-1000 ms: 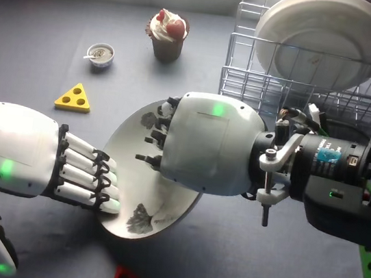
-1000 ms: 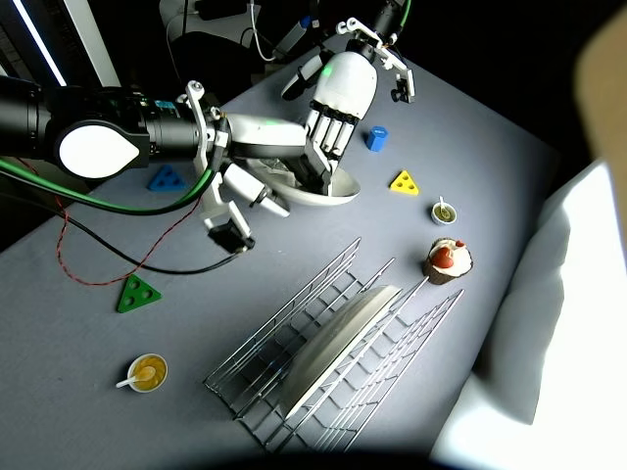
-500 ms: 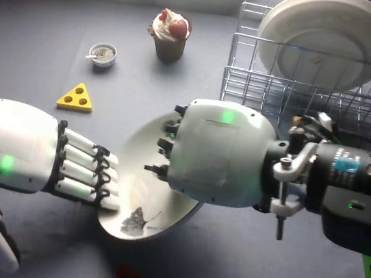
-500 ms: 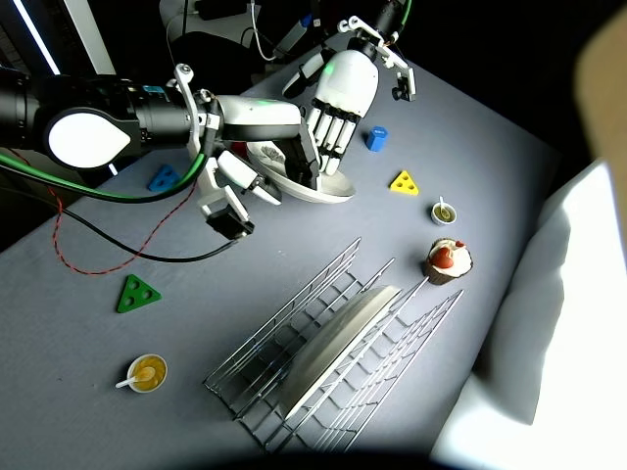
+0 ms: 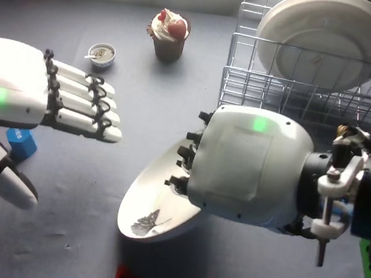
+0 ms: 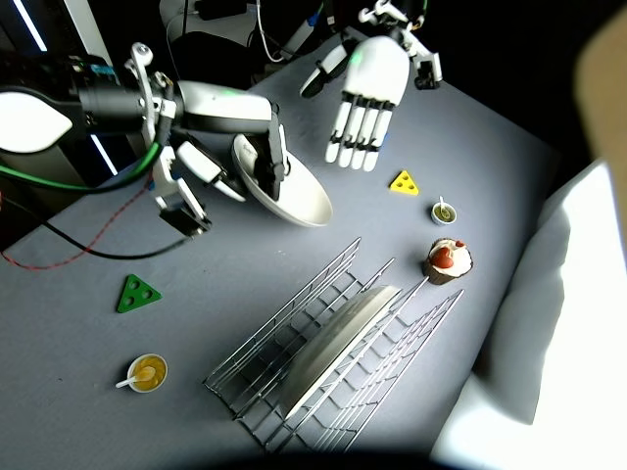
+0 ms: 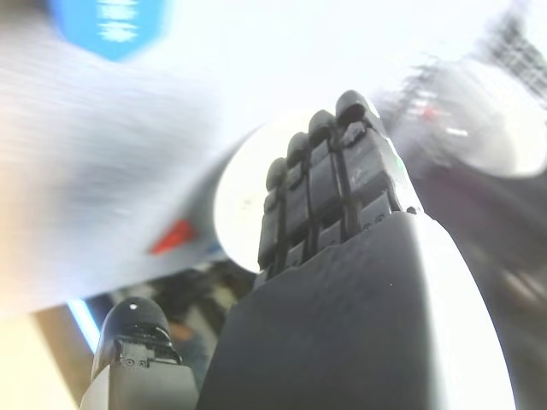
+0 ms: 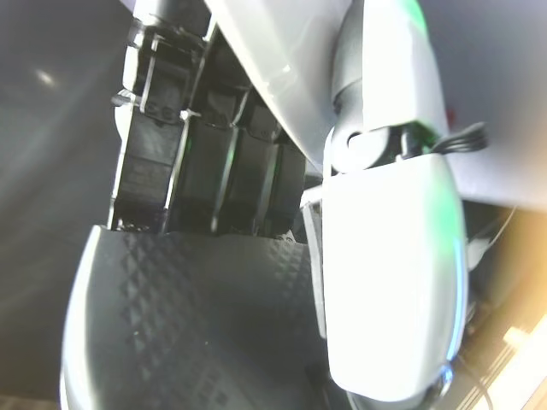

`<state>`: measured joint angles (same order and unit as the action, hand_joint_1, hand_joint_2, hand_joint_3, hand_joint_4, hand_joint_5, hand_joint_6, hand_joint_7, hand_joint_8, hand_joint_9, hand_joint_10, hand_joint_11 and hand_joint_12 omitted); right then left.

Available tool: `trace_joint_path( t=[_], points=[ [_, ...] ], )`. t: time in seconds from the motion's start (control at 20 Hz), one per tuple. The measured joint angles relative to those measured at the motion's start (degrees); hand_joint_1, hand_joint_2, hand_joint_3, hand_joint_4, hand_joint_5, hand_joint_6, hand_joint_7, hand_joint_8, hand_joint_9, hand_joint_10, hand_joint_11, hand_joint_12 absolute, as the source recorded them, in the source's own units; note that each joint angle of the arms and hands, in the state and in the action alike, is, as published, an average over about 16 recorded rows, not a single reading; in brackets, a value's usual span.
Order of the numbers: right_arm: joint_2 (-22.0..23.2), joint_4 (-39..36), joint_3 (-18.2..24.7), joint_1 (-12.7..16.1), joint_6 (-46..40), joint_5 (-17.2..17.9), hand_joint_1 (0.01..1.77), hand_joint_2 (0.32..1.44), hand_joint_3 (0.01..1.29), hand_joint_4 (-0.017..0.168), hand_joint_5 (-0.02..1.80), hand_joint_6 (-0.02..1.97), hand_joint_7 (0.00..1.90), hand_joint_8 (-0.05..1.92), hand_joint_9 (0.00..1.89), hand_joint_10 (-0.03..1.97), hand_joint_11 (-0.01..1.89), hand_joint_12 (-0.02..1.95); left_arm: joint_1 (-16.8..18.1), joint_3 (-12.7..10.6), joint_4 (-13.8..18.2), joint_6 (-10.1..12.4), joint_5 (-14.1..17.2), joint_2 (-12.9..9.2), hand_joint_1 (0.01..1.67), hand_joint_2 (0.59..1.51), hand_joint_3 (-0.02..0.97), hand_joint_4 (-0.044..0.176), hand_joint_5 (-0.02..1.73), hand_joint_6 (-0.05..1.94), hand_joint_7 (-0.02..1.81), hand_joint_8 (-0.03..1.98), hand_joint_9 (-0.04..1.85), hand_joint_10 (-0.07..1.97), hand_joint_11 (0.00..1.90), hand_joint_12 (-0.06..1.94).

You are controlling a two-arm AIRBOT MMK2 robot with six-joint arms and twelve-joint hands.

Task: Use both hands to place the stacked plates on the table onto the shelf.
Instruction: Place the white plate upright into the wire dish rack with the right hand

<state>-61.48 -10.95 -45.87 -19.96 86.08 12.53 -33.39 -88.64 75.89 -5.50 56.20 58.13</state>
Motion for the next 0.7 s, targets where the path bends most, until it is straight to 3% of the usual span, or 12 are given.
trace_joint_path(
  t=[0.3, 0.7],
  points=[
    [5.7, 7.0, 5.4, 3.9, -0.9, -1.6, 1.36, 0.95, 0.01, -0.003, 0.98, 0.85, 1.18, 0.43, 1.19, 0.67, 1.22, 0.53, 1.4, -1.8, -4.7, 0.7, 1.5, -1.0, 0.01, 1.003, 0.008, 0.001, 0.15, 0.00, 0.18, 0.01, 0.18, 0.01, 0.18, 0.01],
    [11.9, 19.7, 8.7, 10.2, -3.0, -4.5, 1.38, 0.95, 0.01, -0.009, 1.02, 0.73, 1.26, 0.25, 1.26, 0.47, 1.07, 1.02, 2.2, -3.4, -7.1, 2.2, 2.3, -1.5, 0.01, 1.007, 0.009, 0.000, 0.14, 0.00, 0.18, 0.01, 0.18, 0.01, 0.20, 0.01]
  ],
)
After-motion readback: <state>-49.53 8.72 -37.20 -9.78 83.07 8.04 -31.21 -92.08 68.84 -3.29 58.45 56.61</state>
